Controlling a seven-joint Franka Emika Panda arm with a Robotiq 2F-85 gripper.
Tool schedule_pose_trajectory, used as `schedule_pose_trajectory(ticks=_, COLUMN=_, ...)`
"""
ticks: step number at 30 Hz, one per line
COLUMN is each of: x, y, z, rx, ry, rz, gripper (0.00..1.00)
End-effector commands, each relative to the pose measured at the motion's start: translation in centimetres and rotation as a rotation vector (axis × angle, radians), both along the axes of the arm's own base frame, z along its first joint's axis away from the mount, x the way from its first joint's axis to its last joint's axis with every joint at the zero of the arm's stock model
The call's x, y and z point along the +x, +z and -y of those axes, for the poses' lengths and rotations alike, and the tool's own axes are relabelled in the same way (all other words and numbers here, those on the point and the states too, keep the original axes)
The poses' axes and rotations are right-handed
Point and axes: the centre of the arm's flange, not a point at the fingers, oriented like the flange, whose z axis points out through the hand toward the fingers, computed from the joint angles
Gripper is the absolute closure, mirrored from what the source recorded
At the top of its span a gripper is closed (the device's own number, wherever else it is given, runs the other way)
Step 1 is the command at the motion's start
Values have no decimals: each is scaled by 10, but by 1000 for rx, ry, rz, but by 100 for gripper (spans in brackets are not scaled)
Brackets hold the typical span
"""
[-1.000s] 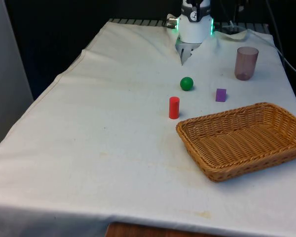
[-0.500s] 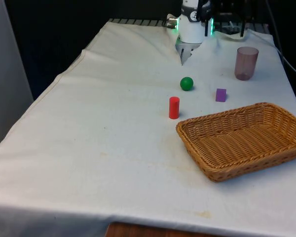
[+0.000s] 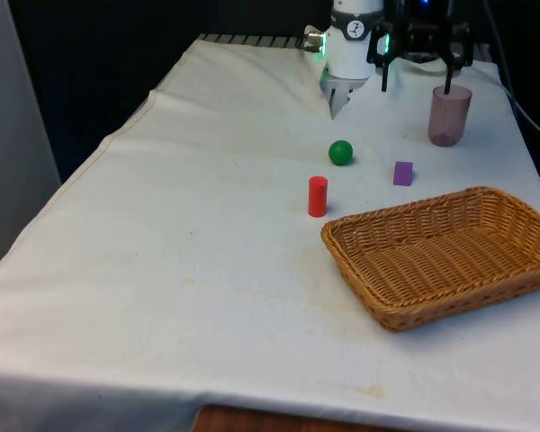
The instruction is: Pick up the triangular block and place it into the basket.
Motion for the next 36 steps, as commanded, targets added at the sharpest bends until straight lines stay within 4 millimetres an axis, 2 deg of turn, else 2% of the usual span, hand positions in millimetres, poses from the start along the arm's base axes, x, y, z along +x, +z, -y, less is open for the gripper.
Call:
schedule_pose_trajectory(ticks=1, x=-1, y=-4, z=-2, rx=-10, ry=-7, rz=14, gripper=0)
schedule_pose_trajectory(ticks=2, x=0, y=0, z=0, rx=0, ry=0, rz=0, gripper=0)
schedule_pose_trajectory(ticks=11, x=-7, y=-33, z=-12, rx=-19, ry=-19, rz=21, gripper=0)
schedule_pose_trajectory(ticks=12, x=-8, y=-32, z=-11, rx=-11, ry=-17, rz=11, gripper=0)
schedule_pose_trajectory(ticks=27, x=-12, y=-89, z=-16, rx=-25, ry=-7, rz=-4, gripper=0)
schedule_pose_trajectory(ticks=28, x=-11, y=-85, z=-16, rx=-17, ry=-4, rz=-13, gripper=0)
schedule_pose_trajectory(ticks=36, x=-18, y=-117, z=-13, rx=-33, ry=-3, rz=-21, gripper=0)
